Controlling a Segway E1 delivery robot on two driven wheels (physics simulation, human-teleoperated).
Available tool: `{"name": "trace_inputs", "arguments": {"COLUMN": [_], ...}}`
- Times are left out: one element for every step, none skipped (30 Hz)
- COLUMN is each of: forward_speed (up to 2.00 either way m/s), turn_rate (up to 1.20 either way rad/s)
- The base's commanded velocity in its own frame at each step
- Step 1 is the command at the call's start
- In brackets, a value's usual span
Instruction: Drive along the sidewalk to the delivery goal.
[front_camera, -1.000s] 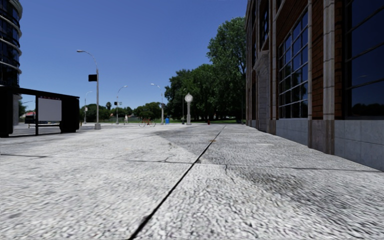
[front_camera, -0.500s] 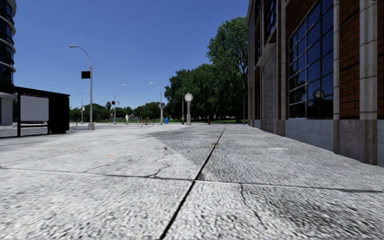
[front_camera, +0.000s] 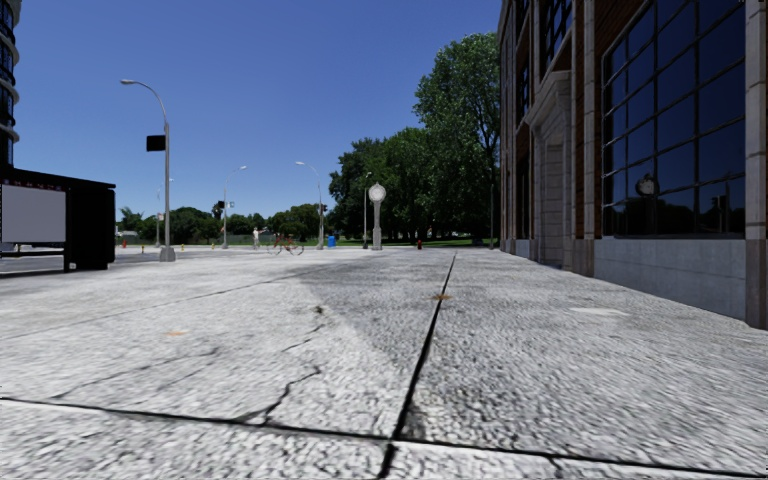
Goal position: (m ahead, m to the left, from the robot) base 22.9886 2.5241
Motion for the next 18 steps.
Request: {"name": "trace_inputs", "arguments": {"forward_speed": [2.00,2.00,2.00,2.00,2.00,2.00,2.00,2.00,2.00,2.00,2.00,2.00,2.00,2.00,2.00,2.00,2.00,2.00], "turn_rate": [0.00,0.00,0.00,0.00,0.00,0.00,0.00,0.00,0.00,0.00,0.00,0.00,0.00,0.00,0.00,0.00,0.00,0.00]}}
